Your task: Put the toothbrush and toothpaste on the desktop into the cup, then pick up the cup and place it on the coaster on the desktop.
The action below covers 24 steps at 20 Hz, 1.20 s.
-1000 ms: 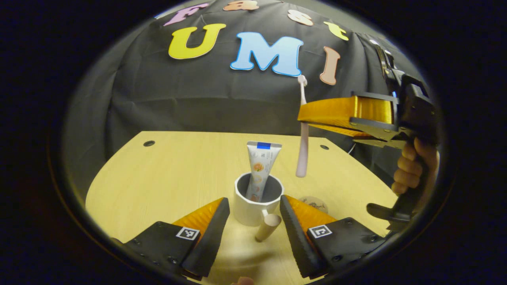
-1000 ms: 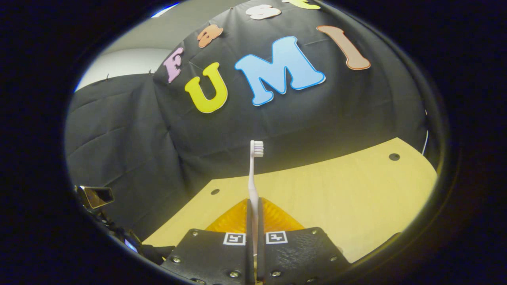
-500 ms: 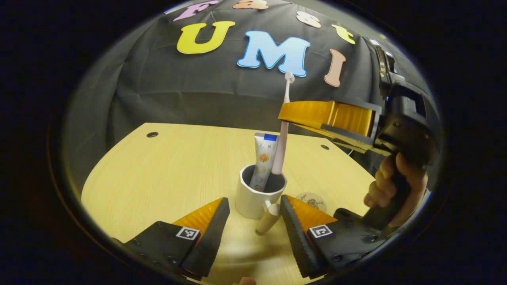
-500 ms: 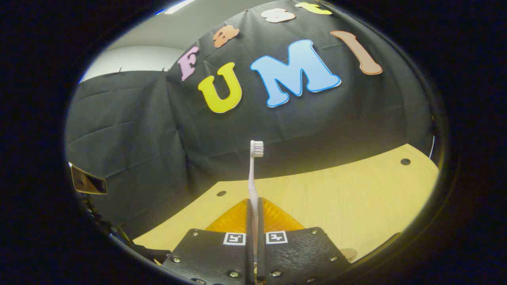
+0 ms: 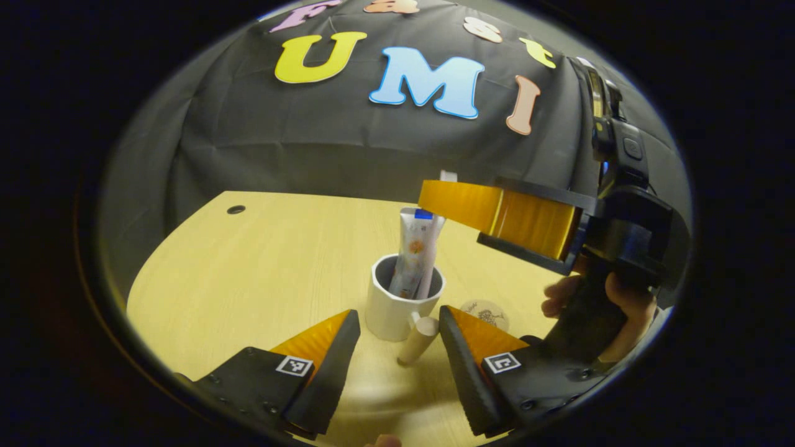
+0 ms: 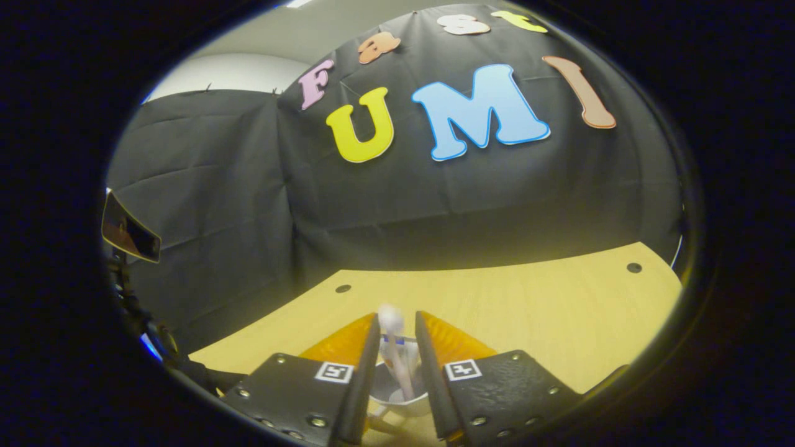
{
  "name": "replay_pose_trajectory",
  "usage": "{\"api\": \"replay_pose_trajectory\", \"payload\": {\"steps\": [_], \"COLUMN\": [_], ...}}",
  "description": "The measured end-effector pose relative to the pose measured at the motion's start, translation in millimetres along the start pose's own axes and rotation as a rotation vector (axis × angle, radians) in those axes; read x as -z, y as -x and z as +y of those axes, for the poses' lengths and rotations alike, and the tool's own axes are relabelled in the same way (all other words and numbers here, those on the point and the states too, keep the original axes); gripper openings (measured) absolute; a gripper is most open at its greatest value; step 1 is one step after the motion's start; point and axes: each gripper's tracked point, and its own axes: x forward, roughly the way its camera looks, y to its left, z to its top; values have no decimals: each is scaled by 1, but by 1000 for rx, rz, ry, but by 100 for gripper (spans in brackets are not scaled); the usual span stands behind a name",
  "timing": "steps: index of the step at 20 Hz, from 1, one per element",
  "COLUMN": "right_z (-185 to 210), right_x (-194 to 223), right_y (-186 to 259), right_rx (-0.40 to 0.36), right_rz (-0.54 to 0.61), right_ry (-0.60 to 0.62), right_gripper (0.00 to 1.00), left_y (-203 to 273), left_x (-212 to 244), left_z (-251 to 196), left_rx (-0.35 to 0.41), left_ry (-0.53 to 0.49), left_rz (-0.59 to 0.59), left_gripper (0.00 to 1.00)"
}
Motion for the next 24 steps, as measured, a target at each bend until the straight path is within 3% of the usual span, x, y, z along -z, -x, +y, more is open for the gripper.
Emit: {"api": "replay_pose_trajectory", "payload": {"steps": [1,3,6,16,24], "right_z": [1,0,-3,-36,-74], "right_x": [1,0,-5,-52,-71], "right_y": [1,6,13,53,93], "right_rx": [0,7,20,118,223], "right_rz": [7,13,5,-48,-29], "right_ry": [-2,2,16,35,45], "right_gripper": [62,77,89,89,89], "left_y": [-1,-1,-2,-25,-47], "left_x": [1,0,0,10,36], "left_z": [0,-2,-6,-10,-12], "left_rx": [1,6,11,-18,-52], "left_ry": [-1,-3,-4,19,73], "left_rz": [0,1,3,97,302], "left_gripper": [85,86,86,86,85]}}
